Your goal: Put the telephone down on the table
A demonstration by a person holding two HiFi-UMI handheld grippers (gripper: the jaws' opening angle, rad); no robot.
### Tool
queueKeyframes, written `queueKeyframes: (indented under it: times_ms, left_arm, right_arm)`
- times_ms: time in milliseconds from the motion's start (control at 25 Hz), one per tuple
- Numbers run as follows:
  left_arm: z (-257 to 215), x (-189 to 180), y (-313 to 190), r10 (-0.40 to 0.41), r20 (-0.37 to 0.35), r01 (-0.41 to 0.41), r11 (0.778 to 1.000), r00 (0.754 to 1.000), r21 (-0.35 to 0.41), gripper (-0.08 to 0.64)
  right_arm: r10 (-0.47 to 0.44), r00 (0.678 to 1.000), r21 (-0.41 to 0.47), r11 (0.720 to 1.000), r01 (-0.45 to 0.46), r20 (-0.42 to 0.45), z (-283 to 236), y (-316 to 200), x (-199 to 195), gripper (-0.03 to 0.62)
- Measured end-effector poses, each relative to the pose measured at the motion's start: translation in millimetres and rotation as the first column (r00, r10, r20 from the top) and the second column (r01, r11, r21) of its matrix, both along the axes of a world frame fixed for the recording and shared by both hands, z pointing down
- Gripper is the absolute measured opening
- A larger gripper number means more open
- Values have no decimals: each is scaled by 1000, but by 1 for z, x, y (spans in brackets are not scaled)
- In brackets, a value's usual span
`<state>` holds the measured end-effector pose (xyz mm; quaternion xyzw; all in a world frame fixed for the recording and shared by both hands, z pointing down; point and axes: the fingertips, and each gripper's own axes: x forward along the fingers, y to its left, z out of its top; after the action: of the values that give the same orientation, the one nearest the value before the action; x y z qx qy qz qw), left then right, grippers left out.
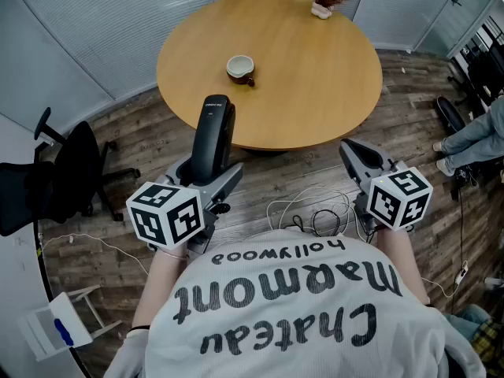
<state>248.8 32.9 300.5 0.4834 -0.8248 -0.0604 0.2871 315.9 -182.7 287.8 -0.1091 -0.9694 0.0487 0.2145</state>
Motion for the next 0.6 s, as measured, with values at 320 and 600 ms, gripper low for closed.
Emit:
queueKeyframes:
  times_ms: [320, 600]
  left_arm:
    - [0, 0, -2, -3, -8, 3, 1000, 1000, 5, 357]
    - [13, -3, 47, -25, -23, 24, 999, 999, -21, 357]
  right_arm:
    - [13, 1000, -3, 1000, -13, -11, 2, -7, -1, 14]
    - [37, 999, -80, 996, -39, -21, 15, 23, -10, 14]
